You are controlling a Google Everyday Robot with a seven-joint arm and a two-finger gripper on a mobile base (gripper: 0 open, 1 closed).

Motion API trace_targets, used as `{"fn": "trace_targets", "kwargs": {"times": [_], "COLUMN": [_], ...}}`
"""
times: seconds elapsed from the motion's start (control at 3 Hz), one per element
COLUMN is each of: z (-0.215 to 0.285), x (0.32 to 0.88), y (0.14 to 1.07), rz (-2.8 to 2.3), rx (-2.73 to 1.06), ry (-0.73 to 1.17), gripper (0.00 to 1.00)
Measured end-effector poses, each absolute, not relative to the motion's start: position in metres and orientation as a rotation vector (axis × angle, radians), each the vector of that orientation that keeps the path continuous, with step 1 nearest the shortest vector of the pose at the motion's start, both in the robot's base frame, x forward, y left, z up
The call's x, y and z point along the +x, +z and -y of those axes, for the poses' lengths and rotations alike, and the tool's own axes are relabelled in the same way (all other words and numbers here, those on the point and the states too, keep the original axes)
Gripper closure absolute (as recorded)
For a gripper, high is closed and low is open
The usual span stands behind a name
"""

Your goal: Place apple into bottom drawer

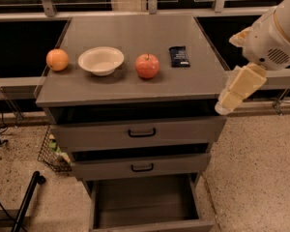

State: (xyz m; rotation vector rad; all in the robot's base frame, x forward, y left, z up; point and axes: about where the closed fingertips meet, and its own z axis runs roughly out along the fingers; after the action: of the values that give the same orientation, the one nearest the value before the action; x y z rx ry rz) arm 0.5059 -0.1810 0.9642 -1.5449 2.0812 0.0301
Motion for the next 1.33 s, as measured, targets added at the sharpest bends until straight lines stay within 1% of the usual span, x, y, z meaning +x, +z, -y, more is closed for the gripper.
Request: {"fn": "trace_targets", "kwargs": {"times": [0.67,1.0,1.33], "z": [0.158,0.124,0.124], "x": [0.566,0.631,0.631], "y": [0.959,0.931,0.931], "rz": [-1.999,-1.973,-1.973], "rx": [-1.473,-1.455,-1.455], "ry": [0.066,0.102,0.102], "gripper": [0.00,0.00,0.00]}}
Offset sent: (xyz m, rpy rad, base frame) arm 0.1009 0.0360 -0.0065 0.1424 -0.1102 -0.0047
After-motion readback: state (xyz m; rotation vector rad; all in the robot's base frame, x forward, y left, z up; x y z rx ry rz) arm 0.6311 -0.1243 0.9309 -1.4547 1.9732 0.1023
